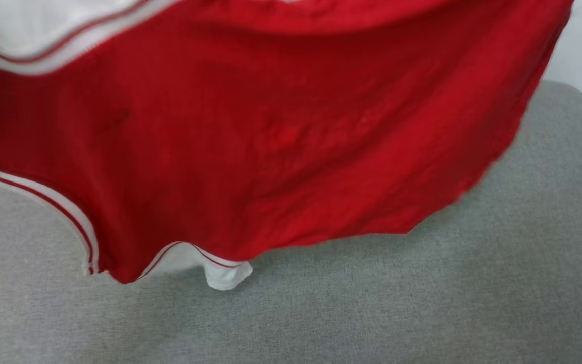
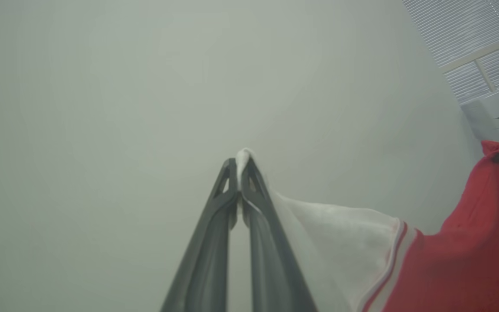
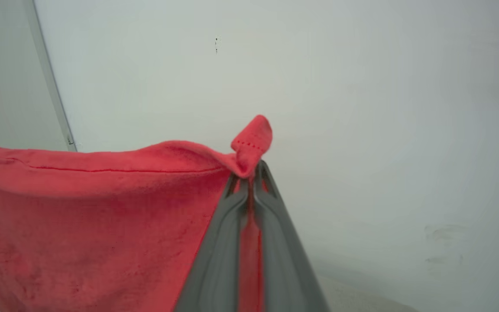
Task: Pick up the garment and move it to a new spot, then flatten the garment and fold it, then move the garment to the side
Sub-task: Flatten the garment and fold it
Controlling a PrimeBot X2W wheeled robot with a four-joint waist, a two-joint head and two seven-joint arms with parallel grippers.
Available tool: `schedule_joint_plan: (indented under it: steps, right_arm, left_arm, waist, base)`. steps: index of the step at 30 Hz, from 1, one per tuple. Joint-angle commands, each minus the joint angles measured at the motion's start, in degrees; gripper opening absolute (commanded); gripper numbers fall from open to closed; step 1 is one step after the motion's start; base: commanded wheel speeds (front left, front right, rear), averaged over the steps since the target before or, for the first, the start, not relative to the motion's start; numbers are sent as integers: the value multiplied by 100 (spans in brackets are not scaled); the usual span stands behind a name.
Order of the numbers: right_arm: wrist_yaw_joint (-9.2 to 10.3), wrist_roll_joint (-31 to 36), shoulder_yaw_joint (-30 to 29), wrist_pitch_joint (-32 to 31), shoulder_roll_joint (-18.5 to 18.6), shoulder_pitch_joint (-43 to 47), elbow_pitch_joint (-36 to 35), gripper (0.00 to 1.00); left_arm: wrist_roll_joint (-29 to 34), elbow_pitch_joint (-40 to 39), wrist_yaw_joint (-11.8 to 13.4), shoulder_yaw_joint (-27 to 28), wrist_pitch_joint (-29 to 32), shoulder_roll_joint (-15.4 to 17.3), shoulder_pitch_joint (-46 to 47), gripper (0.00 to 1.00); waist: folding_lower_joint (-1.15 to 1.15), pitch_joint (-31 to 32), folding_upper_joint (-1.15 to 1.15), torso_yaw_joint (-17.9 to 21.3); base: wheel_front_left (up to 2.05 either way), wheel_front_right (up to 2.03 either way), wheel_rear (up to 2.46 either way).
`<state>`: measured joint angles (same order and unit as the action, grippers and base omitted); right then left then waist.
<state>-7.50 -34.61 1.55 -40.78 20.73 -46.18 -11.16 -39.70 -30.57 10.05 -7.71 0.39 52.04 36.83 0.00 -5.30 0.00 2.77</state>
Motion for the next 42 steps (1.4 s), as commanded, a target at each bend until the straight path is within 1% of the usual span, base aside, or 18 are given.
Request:
schedule_joint_plan:
  steps: [1, 7, 9, 13, 16, 22, 26, 30, 34, 36, 39, 42]
  right_arm:
    - [2, 49, -26, 24, -35, -118, -28, 0]
    - [2, 313, -221, 38, -174, -524, -97, 0]
    - [2, 399, -252, 75, -205, -724, -83, 0]
    - [2, 588, -283, 233, -260, -1251, 48, 0]
    - [2, 809, -308, 444, -335, -1772, 260, 0]
    - [2, 1326, -164, 936, -396, -2847, 1069, 0]
    - [5, 1638, 78, 1287, -219, -3549, 1747, 0]
    - [4, 1884, 125, 1729, -253, -4195, 2459, 0]
    - [4, 2178, 244, 2169, -242, -4608, 3043, 0]
    - [4, 2292, 269, 2433, -261, -4703, 3281, 0]
    - [4, 2432, 325, 2838, -342, -4563, 3636, 0]
    - [4, 2470, 491, 3237, -370, -4245, 3932, 0]
  left_arm:
    - [-42, 34, -17, 15, 23, 20, 118, 0]
    - [-102, 446, -228, 19, 122, 56, 1083, 0]
    - [21, 621, -322, -10, 133, 131, 1476, 0]
    - [122, 1049, -541, -163, 159, 57, 2402, 0]
    - [263, 1532, -767, -364, 162, -30, 3209, 0]
    - [685, 2847, -1249, -845, -10, -423, 4854, 0]
    - [958, 3834, -1391, -1107, -322, -870, 5838, 0]
    - [1203, 4831, -1506, -1307, -715, -1199, 6660, 0]
    - [1301, 5750, -1586, -1437, -1138, -1483, 7201, 0]
    - [1307, 6099, -1627, -1512, -1294, -1609, 7305, 0]
    - [1244, 6455, -1683, -1609, -1464, -1780, 7114, 0]
    - [1160, 6584, -1710, -1705, -1536, -1946, 6635, 0]
  waist:
    - [0, -114, 0, 59]
    - [0, -643, 0, 155]
    - [0, -898, 0, 180]
    - [0, -1442, 0, 184]
    - [0, -1859, 0, 179]
    - [0, -2531, 0, 132]
    - [0, -2865, 0, -10]
    - [0, -3183, 0, -119]
    - [0, -3452, 0, -259]
    - [0, -3563, 0, -334]
    - [0, -3652, 0, -428]
    - [0, -3653, 0, -509]
  base:
    - [0, 0, 0]
    - [0, 0, 0]
    - [0, 0, 0]
    - [0, 0, 0]
    - [0, 0, 0]
    - [0, 0, 0]
    - [0, 0, 0]
    - [0, 0, 0]
    - [0, 0, 0]
    - [0, 0, 0]
    - [0, 0, 0]
    - [0, 0, 0]
